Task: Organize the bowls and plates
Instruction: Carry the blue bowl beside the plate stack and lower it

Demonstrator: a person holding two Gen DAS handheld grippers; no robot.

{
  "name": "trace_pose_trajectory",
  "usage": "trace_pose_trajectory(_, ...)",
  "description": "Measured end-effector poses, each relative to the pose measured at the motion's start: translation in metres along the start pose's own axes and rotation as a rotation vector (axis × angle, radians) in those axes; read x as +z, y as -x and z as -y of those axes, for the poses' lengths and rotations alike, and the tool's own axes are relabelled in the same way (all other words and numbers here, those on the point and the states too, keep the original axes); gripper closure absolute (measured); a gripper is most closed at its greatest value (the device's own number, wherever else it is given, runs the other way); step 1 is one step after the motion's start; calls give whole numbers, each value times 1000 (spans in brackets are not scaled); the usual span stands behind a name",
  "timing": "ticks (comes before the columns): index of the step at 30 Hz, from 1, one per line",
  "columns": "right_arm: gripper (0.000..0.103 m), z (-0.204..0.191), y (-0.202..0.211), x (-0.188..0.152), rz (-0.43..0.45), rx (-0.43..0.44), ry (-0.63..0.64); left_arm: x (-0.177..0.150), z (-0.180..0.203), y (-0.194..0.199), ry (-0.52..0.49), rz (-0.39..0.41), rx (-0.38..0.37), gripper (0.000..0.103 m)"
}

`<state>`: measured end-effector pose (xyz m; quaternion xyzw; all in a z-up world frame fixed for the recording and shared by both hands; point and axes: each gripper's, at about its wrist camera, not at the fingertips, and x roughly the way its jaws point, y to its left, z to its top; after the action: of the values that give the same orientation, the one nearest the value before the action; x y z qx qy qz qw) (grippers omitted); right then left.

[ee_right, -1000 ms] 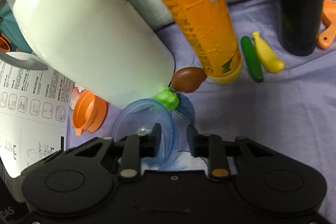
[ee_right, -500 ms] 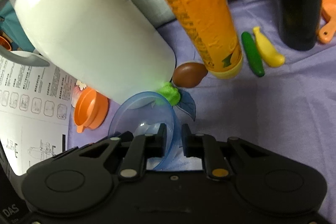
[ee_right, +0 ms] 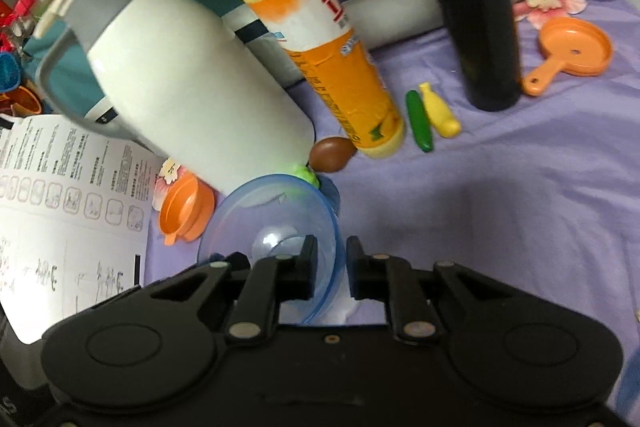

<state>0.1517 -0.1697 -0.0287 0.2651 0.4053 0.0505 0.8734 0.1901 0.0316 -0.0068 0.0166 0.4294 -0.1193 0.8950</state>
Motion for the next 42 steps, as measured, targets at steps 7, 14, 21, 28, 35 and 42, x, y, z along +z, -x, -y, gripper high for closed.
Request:
trace_pose_trajectory(7, 88, 20, 47, -39, -5, 13, -34, -35, 26, 42, -23, -6, -27, 90)
trace_pose_trajectory(14, 88, 41, 89, -80, -32, 21, -48, -83, 46, 74, -76, -39, -46, 88)
trace_pose_trajectory(21, 88, 55, 109, -118, -65, -4, -29, -126, 52, 88, -77, -79, -71, 87)
trace_pose_trajectory(28, 86, 55, 125, -145, -59, -38, 23, -160, 51, 87, -77, -136, -92, 86)
trace_pose_trajectory(35, 85, 54, 128, -159, -66, -58, 71, -175, 49, 84, -50, -165, -103, 86)
trace_pose_trajectory(42, 85, 59, 123, -160, -72, -67, 70, -180, 55, 79, -62, -182, -106, 86)
